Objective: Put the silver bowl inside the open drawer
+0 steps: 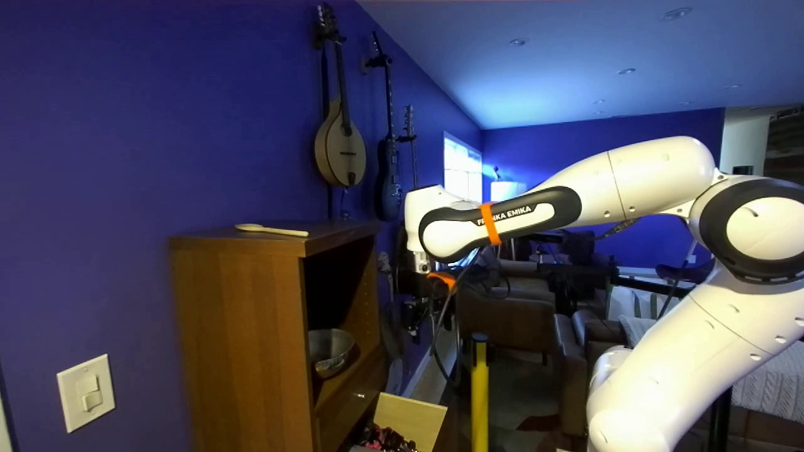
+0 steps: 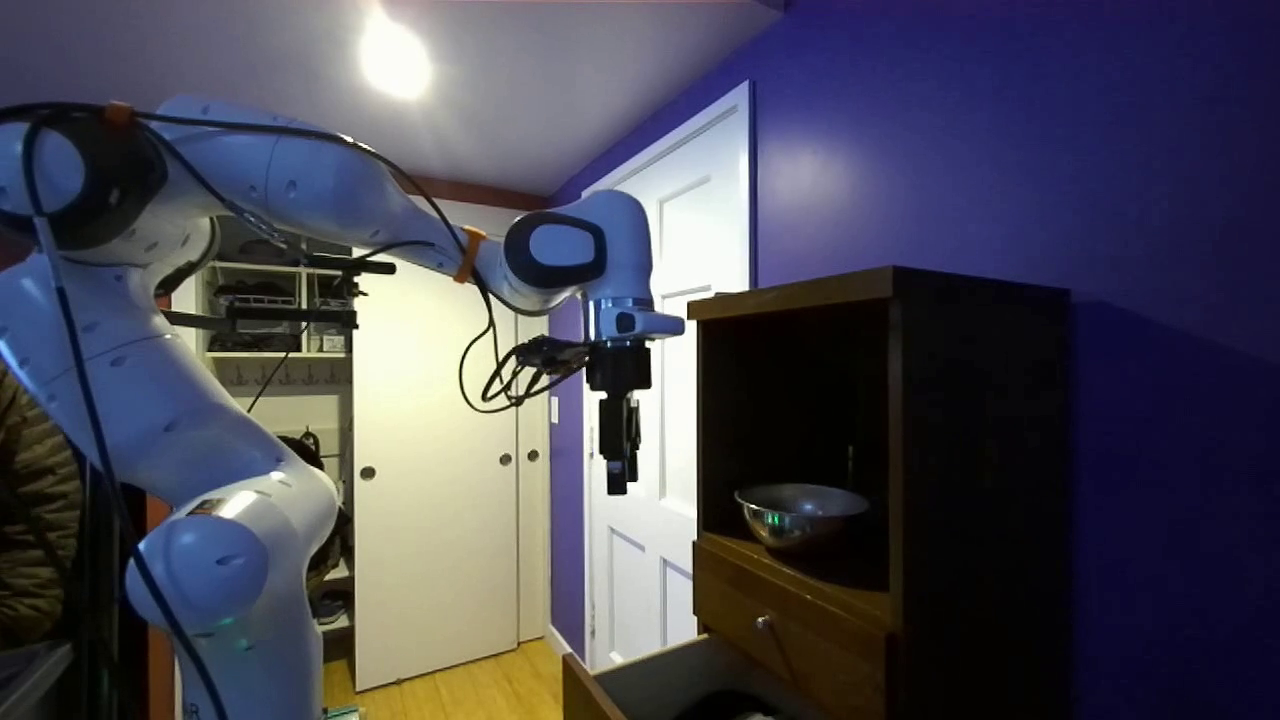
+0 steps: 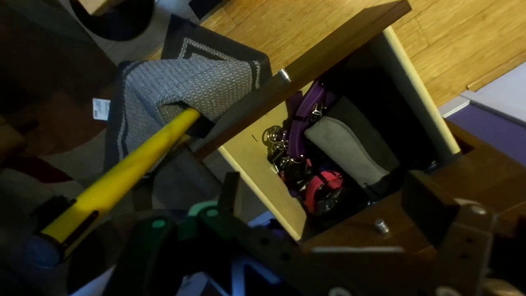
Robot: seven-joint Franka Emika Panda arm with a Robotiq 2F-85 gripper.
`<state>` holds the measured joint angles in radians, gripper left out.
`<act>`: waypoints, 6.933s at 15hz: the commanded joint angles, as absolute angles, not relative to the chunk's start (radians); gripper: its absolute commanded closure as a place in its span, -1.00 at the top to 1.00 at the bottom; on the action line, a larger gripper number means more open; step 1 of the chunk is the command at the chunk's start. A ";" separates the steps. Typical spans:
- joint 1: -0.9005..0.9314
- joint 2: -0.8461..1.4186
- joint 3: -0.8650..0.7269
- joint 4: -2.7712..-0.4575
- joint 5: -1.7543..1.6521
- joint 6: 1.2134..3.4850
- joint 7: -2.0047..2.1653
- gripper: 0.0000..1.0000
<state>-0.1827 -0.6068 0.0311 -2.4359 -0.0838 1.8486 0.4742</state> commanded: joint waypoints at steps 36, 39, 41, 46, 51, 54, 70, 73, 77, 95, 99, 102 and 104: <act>0.005 -0.259 -0.059 -2.496 0.964 2.674 0.544 0.59; -0.002 -0.247 -0.061 -2.458 1.077 2.699 0.491 0.69; -0.014 -0.234 -0.059 -2.438 1.123 2.715 0.462 0.66; -0.043 -0.157 -0.026 -2.442 1.048 2.767 0.500 -0.21; -0.036 -0.116 -0.020 -2.441 1.026 2.801 0.507 -0.93; -0.042 -0.148 -0.026 -2.453 1.003 2.799 0.512 -1.00; -0.201 -0.407 -0.355 -2.404 0.255 1.663 0.393 -0.97; -0.218 -0.365 -0.276 -2.395 0.236 1.559 0.417 -0.97; -0.221 -0.311 -0.142 -2.411 0.165 1.609 0.559 -0.97; -0.152 -0.029 -0.074 -2.409 0.052 1.991 0.875 -0.97; -0.129 0.026 -0.075 -2.399 0.146 2.045 0.908 -0.97; -0.123 0.074 -0.080 -2.385 0.236 2.117 0.908 -0.97; -0.123 0.101 -0.087 -2.381 0.270 2.189 0.906 -0.97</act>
<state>-0.1407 0.0452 -0.0775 -2.4133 0.1910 2.1125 0.8980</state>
